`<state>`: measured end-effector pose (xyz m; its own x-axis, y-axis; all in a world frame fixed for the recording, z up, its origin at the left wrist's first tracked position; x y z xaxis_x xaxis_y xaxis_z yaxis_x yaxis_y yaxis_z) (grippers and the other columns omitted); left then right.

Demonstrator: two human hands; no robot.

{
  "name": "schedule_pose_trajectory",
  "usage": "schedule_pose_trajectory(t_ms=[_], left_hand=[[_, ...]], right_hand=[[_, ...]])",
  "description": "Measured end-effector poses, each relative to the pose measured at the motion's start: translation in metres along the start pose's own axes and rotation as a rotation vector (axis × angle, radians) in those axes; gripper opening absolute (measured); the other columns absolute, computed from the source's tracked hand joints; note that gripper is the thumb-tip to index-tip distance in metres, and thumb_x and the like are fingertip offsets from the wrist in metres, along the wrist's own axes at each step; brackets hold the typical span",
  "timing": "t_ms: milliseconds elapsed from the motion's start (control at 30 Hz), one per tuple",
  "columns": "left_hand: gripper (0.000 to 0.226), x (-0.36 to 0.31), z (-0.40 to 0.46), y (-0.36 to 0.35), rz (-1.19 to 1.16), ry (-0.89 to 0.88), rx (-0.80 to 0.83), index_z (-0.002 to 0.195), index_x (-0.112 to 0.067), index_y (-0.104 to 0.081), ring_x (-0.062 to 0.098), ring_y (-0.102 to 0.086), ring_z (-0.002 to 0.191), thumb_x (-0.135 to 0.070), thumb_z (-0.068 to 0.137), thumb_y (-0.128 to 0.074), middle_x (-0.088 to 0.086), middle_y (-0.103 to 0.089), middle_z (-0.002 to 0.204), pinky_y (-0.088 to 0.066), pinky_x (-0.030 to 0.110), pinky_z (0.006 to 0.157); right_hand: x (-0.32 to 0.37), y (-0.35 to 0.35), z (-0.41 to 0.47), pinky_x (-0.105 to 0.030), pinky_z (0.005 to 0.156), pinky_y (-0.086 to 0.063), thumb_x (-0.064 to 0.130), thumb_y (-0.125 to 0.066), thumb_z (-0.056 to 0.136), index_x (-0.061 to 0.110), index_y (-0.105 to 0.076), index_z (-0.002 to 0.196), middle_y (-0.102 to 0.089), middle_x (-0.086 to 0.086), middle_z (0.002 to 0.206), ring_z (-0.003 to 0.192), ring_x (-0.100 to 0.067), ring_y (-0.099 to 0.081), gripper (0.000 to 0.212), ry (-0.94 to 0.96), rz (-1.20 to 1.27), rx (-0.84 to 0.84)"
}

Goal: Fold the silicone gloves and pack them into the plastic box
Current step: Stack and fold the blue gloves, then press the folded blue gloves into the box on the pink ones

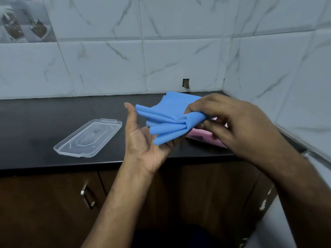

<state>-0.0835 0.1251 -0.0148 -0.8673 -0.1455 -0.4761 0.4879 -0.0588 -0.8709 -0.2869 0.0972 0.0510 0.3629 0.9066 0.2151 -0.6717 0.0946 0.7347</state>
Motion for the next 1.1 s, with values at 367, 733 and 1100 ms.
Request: schedule_pose_trajectory(t_ms=[367,733,1100], left_hand=[[0.109,0.008,0.06,-0.058,0.009,0.063,0.188,0.143,-0.006,-0.057,0.042,-0.056,0.134,-0.091,0.075,-0.051,0.024,-0.058,0.144,-0.035,0.059,0.118],[0.112,0.016,0.155,-0.064,0.119,0.294,0.201,0.145,-0.006,-0.052,0.048,-0.061,0.125,-0.094,0.079,-0.031,0.026,-0.061,0.14,-0.046,0.071,0.101],[0.044,0.009,0.201,-0.03,0.812,0.325,-0.025,0.128,-0.008,-0.067,0.026,-0.076,0.092,-0.037,0.095,-0.068,0.015,-0.076,0.117,-0.065,0.049,0.075]], right_hand=[[-0.066,0.004,-0.001,-0.032,0.089,-0.053,-0.017,-0.04,0.083,0.03,-0.062,0.129,-0.066,0.011,0.13,0.105,-0.009,-0.067,0.069,-0.389,0.803,-0.222],[-0.148,-0.002,0.036,-0.039,0.097,-0.056,0.004,-0.069,0.091,0.015,-0.065,0.118,-0.063,0.003,0.12,0.115,-0.023,-0.064,0.03,-0.691,0.744,-0.578],[-0.179,-0.025,0.02,-0.036,0.105,-0.05,0.02,-0.068,0.094,0.028,-0.061,0.122,-0.062,0.015,0.122,0.114,-0.005,-0.06,0.03,-0.687,0.388,-0.355]])
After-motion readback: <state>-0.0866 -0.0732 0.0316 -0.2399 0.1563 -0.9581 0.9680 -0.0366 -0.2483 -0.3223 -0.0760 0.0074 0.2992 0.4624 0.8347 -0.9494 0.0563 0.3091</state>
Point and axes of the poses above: each hand's wrist, its own z-axis towards the middle knuckle, its own y-axis out of the back of the hand, x = y × z, the point moved 1 cm from there along z, towards the middle knuckle
